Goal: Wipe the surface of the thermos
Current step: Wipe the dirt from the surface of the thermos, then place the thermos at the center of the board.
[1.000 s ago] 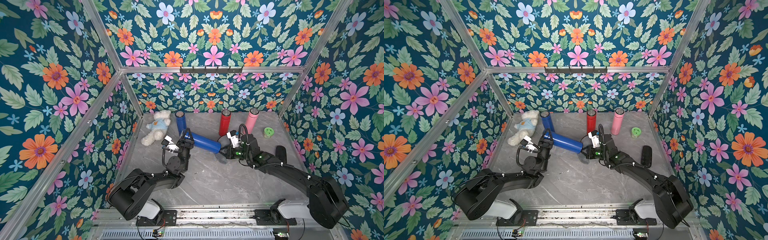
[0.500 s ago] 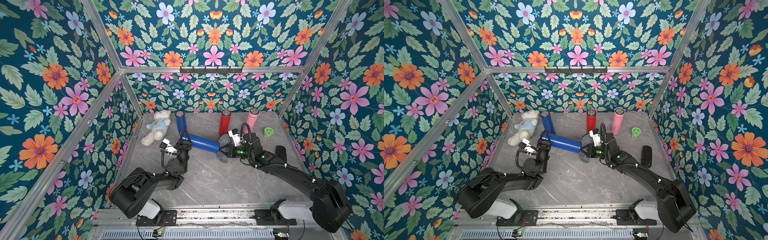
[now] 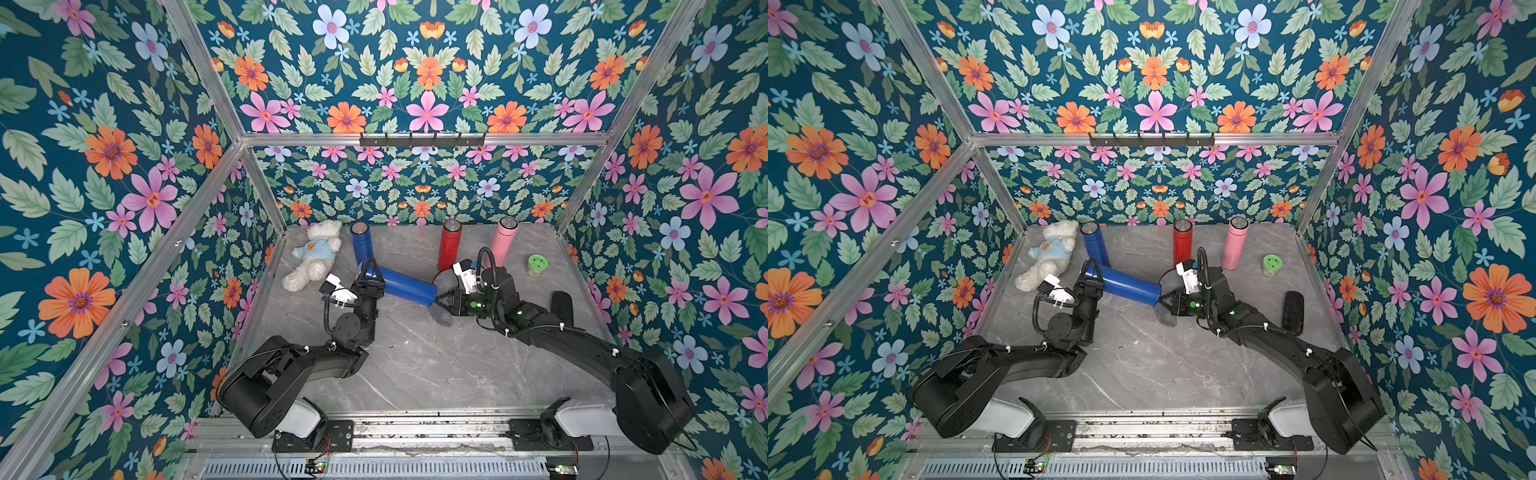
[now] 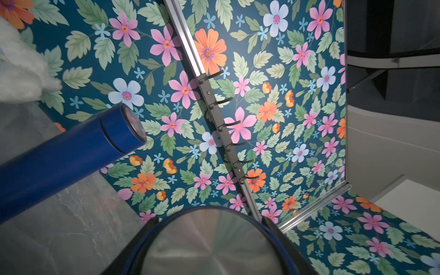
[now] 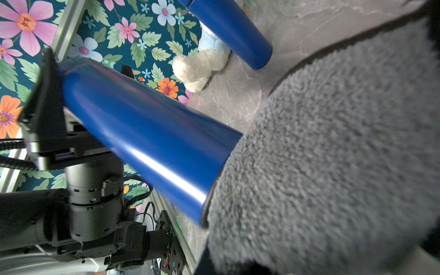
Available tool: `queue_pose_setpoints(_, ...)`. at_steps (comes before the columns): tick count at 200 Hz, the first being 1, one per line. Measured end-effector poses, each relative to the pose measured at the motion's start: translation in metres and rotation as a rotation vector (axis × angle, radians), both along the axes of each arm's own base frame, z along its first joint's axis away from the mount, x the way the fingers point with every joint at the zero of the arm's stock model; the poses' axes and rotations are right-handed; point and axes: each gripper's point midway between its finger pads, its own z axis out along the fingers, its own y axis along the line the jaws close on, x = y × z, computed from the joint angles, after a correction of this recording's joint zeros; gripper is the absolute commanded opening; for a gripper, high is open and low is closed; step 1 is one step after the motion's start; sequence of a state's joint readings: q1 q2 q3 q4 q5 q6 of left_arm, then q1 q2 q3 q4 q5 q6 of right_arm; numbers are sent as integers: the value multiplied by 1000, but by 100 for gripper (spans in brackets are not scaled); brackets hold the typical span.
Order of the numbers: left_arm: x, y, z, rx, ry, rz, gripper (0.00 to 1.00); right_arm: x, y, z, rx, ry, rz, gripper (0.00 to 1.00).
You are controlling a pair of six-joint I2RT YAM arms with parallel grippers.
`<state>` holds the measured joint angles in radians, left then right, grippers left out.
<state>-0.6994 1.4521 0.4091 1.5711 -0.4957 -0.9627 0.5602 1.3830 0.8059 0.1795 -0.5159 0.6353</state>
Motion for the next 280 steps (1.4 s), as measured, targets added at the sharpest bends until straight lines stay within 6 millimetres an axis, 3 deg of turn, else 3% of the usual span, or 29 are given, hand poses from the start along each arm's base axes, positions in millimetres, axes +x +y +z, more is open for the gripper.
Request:
queue_pose_setpoints(43,-3,-1,9,27,-28,-4,0,6,10,-8,26,10,22,0)
queue_pose_setpoints(81,-8,2,15,23,-59,0,0,0,8,7,49,-12,33,0)
queue_pose_setpoints(136,-10,-3,33,100,-114,13,0,-27,-10,52,92,-78,48,0)
queue_pose_setpoints(165,-1,-23,22,310,-84,7,0,-58,-18,106,176,-214,124,0)
queue_pose_setpoints(186,1,-33,34,397,-120,7,0,-77,-31,121,166,-253,126,0)
queue_pose_setpoints(214,10,-52,63,537,-190,32,0,-100,-49,118,114,-247,114,0)
queue_pose_setpoints(232,21,-67,72,646,-219,58,0,-108,-59,106,70,-223,100,0)
queue_pose_setpoints(257,52,-88,63,803,-215,74,0,-114,-67,85,15,-166,79,0)
queue_pose_setpoints(280,92,-93,43,896,-174,99,0,-114,-72,78,-15,-152,61,0)
